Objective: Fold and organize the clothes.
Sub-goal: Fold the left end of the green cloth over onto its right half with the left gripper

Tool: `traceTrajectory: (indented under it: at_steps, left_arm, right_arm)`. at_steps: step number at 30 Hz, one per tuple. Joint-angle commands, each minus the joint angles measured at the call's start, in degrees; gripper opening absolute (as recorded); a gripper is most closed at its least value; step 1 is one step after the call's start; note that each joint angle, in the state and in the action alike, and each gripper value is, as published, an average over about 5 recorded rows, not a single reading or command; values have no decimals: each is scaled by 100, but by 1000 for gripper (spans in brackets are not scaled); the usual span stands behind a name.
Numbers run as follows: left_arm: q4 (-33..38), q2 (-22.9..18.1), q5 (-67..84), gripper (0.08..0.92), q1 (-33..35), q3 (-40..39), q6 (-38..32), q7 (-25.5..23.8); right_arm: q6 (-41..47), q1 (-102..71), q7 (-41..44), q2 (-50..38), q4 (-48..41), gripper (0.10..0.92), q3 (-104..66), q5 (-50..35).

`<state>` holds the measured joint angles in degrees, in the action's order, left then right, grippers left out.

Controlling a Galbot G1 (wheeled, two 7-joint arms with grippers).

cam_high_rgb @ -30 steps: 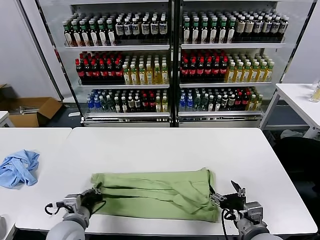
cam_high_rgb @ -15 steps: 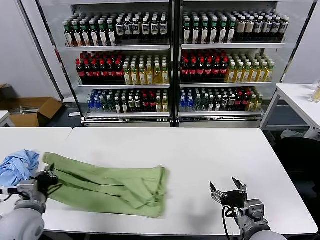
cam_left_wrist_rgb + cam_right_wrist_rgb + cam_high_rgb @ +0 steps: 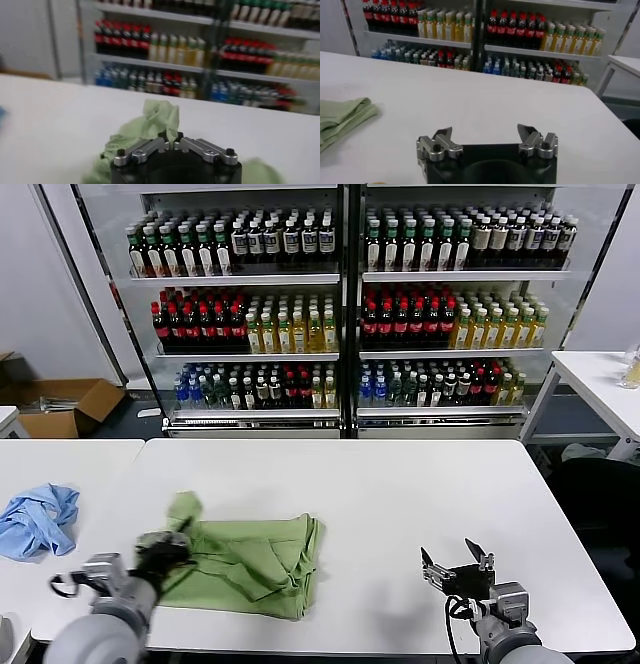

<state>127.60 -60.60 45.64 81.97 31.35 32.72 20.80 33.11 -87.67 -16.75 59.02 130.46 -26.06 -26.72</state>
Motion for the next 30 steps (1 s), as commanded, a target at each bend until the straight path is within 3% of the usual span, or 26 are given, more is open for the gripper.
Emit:
traceTrajectory:
  at_steps: [1,16,20,24,27,30]
  left_arm:
    - [-83,-1107,40,93,-391,-1769,32,-111]
    - [-841,-1530,-429,108,-915,-2103,-85,-205]
    - [-598,-1653,-399,205,-851,-2234,-292,-419]
    - [150,-1567,-429,318,-524,-2196,-457,-627]
    - [598,-1303,-626,404,-283,-1769,-572,-710]
    - [462,-844,-1188,491,-87,-930,-666,-704]
  right_arm:
    - [2,-12,-4,1,-3,823,-25,3]
    - [1,36,7,44,-55,823,66,38]
    - [2,56,9,54,-53,823,90,49]
    - [1,72,12,67,-68,823,88,52]
    - [0,85,22,84,-86,823,97,57]
    - [-2,119,37,102,-113,823,134,60]
